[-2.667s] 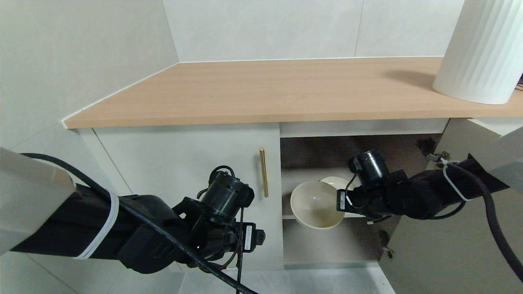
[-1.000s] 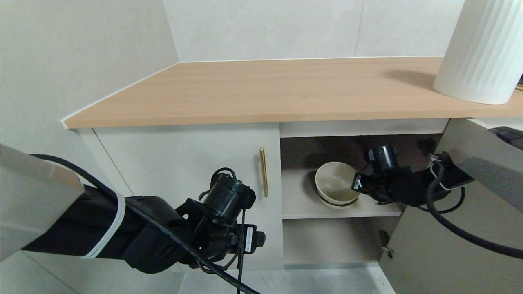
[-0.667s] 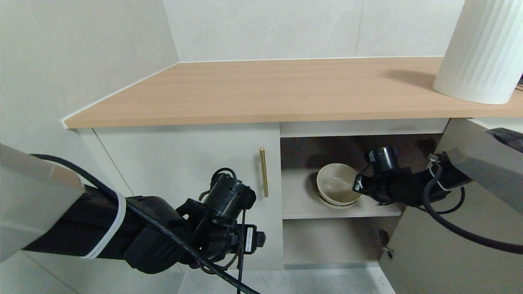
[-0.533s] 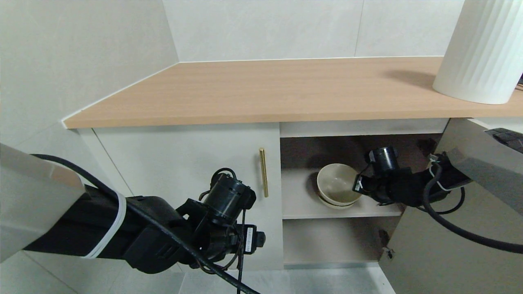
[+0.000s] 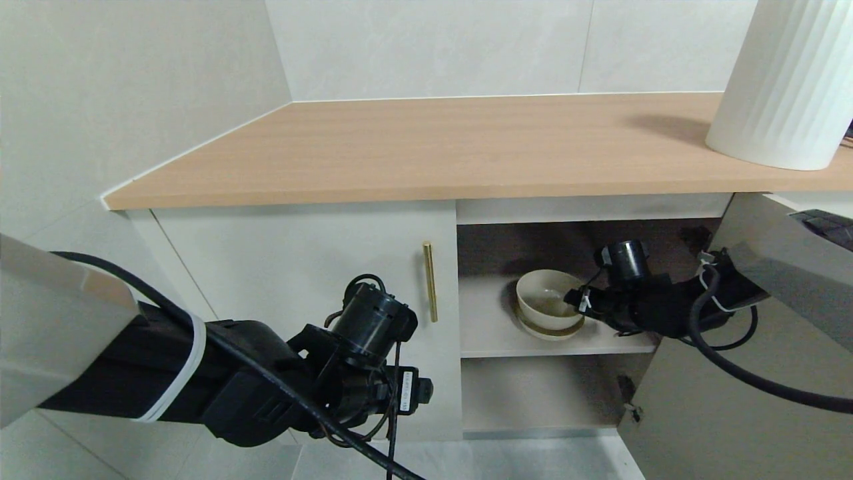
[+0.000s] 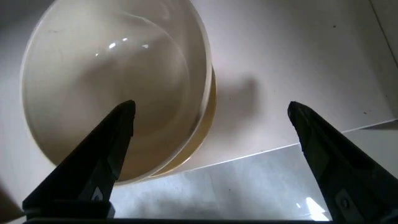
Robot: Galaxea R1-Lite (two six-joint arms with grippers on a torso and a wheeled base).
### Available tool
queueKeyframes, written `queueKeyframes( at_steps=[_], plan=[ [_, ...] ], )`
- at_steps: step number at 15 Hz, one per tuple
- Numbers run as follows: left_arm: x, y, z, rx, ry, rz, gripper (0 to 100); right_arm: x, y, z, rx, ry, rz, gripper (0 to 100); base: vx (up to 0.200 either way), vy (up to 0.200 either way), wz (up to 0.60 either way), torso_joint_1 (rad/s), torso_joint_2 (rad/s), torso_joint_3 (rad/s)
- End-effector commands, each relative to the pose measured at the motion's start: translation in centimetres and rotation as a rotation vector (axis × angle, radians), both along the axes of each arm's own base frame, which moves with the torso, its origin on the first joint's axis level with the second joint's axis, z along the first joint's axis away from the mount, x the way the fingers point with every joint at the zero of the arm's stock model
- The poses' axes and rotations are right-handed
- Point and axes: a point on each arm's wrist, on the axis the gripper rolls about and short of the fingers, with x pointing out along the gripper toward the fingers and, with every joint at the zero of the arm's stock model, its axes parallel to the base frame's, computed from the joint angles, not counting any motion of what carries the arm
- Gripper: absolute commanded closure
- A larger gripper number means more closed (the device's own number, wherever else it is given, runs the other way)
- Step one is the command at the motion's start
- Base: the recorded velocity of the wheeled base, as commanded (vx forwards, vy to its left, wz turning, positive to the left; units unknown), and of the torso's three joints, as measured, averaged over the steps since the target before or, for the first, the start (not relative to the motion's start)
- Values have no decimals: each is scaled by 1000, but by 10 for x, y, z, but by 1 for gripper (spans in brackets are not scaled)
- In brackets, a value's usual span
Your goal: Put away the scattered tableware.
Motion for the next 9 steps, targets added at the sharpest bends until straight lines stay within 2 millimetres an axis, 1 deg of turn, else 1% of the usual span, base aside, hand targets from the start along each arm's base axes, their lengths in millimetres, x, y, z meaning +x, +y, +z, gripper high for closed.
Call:
queueKeyframes(
  at_steps=[1,2,5,6,7,9],
  plan=[
    [0,1,2,-5,-6,4,0,-2,0,4,2,-6,0,0,0,0,0,0,0,0],
    [1,2,6,-10,-16,8,0,-4,0,10,5,-13,3,0,0,0,0,0,0,0],
    [-2,16,28,-45,-61,39,0,-25,0,30,2,18,25,0,0,0,0,0,0,0],
    [-7,32,50,-64,-91,69,0,-46,5,44,-1,33,53,0,0,0,0,0,0,0],
    [-12,46,65,-74,-123,89,0,-64,9,54,-1,26,81,0,0,0,0,0,0,0],
    [-29,67,83,-92,-162,115,0,-98,11,71,-11,15,133,0,0,0,0,0,0,0]
  ],
)
